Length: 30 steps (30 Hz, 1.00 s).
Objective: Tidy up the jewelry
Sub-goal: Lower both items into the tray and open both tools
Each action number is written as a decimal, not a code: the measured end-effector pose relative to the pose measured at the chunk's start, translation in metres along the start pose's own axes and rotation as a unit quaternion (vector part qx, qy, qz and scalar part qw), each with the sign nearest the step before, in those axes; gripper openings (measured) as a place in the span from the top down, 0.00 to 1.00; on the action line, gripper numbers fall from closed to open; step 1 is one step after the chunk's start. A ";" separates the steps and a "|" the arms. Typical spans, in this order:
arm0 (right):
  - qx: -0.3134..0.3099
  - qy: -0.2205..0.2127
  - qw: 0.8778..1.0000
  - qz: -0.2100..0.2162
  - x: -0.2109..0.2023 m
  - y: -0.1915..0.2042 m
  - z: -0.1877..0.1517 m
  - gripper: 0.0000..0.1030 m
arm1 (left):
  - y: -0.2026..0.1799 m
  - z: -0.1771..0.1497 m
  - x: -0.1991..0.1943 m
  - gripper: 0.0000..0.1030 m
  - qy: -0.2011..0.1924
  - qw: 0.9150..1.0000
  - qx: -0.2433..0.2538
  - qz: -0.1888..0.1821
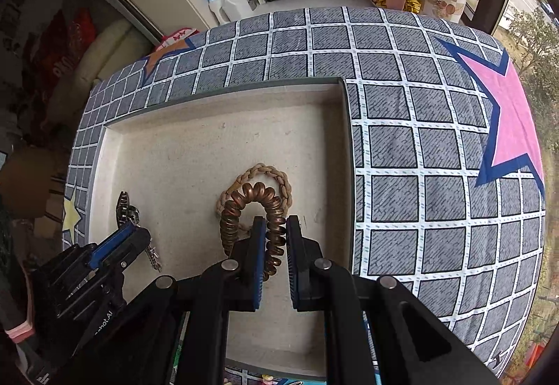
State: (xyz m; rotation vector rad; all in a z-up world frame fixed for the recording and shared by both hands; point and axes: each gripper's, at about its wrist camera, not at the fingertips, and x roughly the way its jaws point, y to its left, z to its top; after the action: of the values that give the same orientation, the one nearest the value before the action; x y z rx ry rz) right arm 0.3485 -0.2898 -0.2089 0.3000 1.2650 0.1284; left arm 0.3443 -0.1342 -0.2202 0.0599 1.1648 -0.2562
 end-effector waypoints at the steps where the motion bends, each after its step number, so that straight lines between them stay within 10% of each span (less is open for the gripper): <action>1: -0.001 0.002 1.000 -0.001 0.003 -0.001 0.001 0.88 | -0.001 0.000 0.002 0.76 0.001 1.000 0.004 0.002; 15: -0.005 0.014 1.000 -0.006 0.017 -0.004 0.001 0.86 | -0.012 -0.004 0.009 0.76 0.000 0.998 0.035 0.046; 21: 0.001 0.009 1.000 -0.005 0.013 -0.007 0.000 0.55 | -0.009 -0.001 0.005 0.76 -0.001 0.999 0.028 0.047; 30: 0.028 -0.028 0.999 0.027 -0.015 -0.009 0.000 0.55 | -0.009 0.000 -0.008 0.76 -0.017 0.998 0.035 0.042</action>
State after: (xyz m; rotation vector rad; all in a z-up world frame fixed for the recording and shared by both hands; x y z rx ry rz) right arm 0.3430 -0.3022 -0.1976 0.3837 1.2060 0.1298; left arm 0.3385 -0.1418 -0.2118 0.1663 1.1172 -0.2230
